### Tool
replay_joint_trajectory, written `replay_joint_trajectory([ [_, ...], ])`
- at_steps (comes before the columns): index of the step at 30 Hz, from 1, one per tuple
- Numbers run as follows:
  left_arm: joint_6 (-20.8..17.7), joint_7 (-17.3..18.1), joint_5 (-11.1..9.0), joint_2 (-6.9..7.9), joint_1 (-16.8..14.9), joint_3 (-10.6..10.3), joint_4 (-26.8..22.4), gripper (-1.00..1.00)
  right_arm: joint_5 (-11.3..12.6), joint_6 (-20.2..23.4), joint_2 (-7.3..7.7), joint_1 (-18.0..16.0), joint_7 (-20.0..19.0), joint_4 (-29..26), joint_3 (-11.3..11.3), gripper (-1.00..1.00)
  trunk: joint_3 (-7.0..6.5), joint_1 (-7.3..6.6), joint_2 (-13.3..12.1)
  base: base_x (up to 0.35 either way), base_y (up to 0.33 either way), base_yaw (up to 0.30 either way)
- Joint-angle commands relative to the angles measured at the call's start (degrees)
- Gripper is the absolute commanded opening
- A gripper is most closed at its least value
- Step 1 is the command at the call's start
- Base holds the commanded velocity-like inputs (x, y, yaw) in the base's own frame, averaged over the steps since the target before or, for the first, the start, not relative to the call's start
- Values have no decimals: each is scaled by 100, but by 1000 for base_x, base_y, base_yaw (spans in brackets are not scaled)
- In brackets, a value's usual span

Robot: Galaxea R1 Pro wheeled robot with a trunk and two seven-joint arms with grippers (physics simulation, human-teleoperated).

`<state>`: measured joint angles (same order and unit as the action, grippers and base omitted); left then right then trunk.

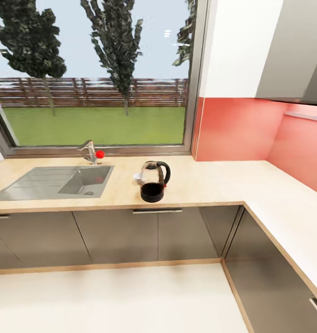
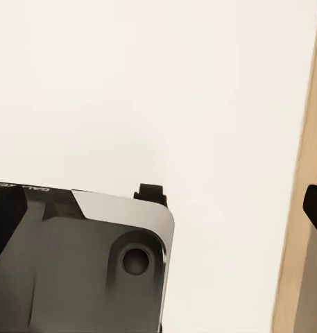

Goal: Set up a coffee station on the kitchen countertop: keep the coffee maker on the countertop, move the bottle of coffee from the kitchen shelf to the counter next to the coffee maker, place a paper coffee filter on top of the coffee maker, put the saucer next to the coffee maker with the coffee cup on the saucer, and place the electric kettle next to the coffee maker.

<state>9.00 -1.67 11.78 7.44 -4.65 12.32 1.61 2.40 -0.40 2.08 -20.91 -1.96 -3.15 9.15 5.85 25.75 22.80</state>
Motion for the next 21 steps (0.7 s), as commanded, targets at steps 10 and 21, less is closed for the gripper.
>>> replay_joint_trajectory([
  [10,29,-10,65,-4,-9,59,-1,100,29,6,-26,-5,-6,-9,35,100,12,3,12,0,0,275],
  [21,-26,-30,-276,14,-9,259,3,100,16,13,-33,-2,3,-10,43,100,12,3,12,0,0,77],
])
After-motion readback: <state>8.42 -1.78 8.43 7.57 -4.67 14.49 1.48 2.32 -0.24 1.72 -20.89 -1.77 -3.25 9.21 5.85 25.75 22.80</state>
